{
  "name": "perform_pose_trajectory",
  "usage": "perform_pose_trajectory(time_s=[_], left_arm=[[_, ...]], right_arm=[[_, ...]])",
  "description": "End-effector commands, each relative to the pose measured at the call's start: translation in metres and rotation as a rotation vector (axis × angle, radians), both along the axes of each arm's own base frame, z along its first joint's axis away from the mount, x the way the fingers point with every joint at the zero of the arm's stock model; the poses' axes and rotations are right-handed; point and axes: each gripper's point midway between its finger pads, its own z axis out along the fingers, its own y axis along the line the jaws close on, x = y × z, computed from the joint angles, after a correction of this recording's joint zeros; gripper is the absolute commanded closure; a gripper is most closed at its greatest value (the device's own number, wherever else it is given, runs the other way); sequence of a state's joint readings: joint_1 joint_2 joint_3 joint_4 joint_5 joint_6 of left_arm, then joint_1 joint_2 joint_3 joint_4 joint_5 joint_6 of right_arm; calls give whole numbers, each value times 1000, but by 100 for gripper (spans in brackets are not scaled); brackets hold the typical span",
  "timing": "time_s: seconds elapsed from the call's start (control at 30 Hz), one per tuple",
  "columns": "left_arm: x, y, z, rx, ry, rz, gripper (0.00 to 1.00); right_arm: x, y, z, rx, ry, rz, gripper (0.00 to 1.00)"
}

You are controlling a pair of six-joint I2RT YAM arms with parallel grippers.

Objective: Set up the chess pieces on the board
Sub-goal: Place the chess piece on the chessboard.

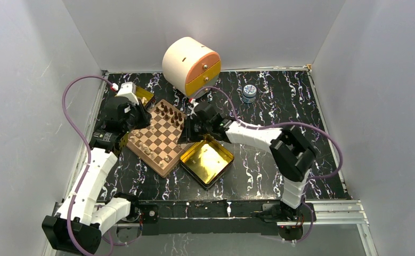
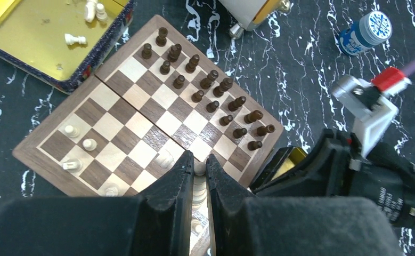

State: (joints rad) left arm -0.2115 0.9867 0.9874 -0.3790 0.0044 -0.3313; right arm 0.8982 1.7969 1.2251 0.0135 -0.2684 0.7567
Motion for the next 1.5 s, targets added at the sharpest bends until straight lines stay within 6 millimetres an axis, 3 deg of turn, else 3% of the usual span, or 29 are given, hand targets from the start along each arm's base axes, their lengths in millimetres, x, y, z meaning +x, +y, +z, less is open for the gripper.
perform_pose_trajectory(time_s=[0.0,0.27,0.63,1.07,1.3,1.47], left_arm=[[-5,15,6,70,-39,36,100],[-6,19,5,87,-45,50,100],[-7,18,-1,87,-32,38,100],[-9,-12,5,-56,-32,-57,100],[-11,-38,20,-187,-49,-149,100],[-12,-57,31,-298,-62,-203,100]], right_arm=[[3,12,-5,-62,65,18,75],[9,28,-38,-153,147,40,71],[16,39,-28,-126,124,43,54],[30,23,39,-80,-150,63,44],[13,16,92,178,-422,149,43],[3,14,113,276,-520,193,37]])
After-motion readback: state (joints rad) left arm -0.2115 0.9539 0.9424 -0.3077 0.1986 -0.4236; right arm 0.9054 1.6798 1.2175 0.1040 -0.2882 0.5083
